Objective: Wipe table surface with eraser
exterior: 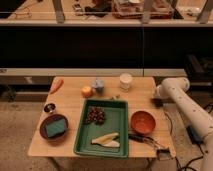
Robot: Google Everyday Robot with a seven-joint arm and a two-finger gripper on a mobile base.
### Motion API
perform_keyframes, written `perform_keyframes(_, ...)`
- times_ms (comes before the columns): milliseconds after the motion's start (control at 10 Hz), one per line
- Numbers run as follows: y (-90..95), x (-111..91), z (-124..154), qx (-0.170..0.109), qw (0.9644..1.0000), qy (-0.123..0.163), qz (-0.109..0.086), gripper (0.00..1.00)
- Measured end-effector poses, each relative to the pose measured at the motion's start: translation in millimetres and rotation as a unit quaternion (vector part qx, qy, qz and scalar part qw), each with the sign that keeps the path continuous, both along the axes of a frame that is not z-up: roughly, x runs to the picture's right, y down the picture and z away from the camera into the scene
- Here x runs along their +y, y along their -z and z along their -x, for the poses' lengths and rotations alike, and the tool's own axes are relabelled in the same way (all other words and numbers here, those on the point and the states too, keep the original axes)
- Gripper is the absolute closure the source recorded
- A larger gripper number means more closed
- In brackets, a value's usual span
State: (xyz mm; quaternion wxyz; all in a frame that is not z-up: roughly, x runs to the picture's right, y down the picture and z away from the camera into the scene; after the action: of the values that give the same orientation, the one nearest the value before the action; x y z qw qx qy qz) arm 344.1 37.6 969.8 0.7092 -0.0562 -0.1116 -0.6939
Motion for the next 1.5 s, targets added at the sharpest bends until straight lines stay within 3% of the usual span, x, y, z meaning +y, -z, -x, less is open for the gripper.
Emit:
perform_keyframes(300,-14.7,-20.8,36.7,-0.006,0.9999,-0.003,-0.014,1.00)
perform_keyframes(600,-10.9,-25.4,83.7,-0.043,0.9987,0.003,-0.028,1.00)
perform_keyframes(900,1.5,1.9,107.0,-0.092,0.9954,0.024,-0.016,1.00)
perform_keyframes(1100,10.1,25.3,111.5,-0.104,0.9937,0.042,-0.002,1.00)
perform_keyframes(1300,23.0,46.5,107.6,-0.106,0.9924,0.061,0.006,1.00)
perform_keyframes(1500,35.4,51.5,79.8,-0.083,0.9939,0.072,0.008,1.00)
